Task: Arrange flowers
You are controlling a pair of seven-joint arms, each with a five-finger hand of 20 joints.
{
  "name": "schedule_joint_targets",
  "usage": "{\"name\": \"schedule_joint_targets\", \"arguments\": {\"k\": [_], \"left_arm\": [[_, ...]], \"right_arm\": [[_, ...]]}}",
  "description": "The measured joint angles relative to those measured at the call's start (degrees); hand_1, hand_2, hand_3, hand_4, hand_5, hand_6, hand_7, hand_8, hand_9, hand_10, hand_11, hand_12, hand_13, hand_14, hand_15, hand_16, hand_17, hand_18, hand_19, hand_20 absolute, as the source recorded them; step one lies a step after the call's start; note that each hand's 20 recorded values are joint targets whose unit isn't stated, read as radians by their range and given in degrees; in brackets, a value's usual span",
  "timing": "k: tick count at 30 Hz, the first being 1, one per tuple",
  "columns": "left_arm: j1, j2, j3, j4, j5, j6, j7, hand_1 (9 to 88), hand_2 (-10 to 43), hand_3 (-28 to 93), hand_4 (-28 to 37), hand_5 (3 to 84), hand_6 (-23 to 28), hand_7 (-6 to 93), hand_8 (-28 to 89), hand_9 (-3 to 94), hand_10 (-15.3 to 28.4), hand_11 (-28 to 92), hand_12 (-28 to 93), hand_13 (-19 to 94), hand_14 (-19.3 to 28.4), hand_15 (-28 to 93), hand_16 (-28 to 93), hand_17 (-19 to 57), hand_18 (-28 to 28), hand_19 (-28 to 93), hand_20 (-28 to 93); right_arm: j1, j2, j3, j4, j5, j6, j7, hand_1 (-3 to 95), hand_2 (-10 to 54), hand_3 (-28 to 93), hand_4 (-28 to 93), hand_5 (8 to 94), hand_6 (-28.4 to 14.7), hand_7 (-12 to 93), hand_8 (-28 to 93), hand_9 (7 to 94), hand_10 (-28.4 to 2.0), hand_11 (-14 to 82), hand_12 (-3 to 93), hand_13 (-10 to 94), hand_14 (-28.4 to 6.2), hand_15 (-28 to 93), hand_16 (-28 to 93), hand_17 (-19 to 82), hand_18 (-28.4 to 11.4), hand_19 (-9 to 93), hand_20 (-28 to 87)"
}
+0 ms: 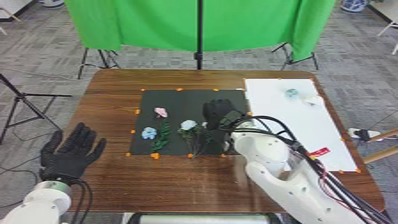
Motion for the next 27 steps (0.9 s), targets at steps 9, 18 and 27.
{"name": "schedule_joint_targets", "arguments": {"k": [9, 18, 27], "left_arm": [[-0.7, 0.0, 0.19, 0.48, -0.53, -2.09, 0.11, 28.1, 16.1, 76, -28.3, 51.1, 9.6, 20.5, -11, 45.8, 16.8, 36, 15, 34, 18.7, 62, -6, -5.0, 18.4, 47, 23], [-1.0, 0.13, 0.15, 0.47, -3.21, -4.7, 0.63, 28.0, 16.0, 76, -28.3, 50.8, 9.4, 20.3, -10, 45.8, 16.7, 35, 15, 34, 18.6, 62, -6, -5.0, 18.2, 47, 23], [-0.8, 0.15, -0.17, -0.31, -2.77, -5.96, 0.57, 28.0, 16.2, 75, -28.3, 50.8, 9.4, 19.5, -10, 45.7, 16.7, 35, 15, 34, 18.6, 62, -6, -4.7, 18.6, 48, 25]], "right_arm": [[0.0, -2.0, -0.6, -0.4, -0.1, -1.9, -0.1, 56.2, -9.5, 74, -28, 70.1, -3.5, 28, -1, 81.5, -11.8, 12.9, 41.5, 65, -9.8, 49, 39, 32, -24.6, 85, 43], [-0.6, -2.8, 0.4, -2.0, 0.6, -6.5, 0.4, 54.2, -9.5, 74, -28, 65.1, -3.3, 20, -11, 80.7, -12.6, 14.7, 41.9, 64, -11.8, 53, 37, 32, -24.5, 85, 44], [-1.5, -2.7, 1.3, -5.0, 1.9, -8.5, 1.1, 53.8, -9.5, 74, -28, 62.9, -3.7, 19, -13, 81.1, -12.6, 17.8, 44.9, 64, -13.1, 57, 37, 32, -24.9, 86, 44]]}}
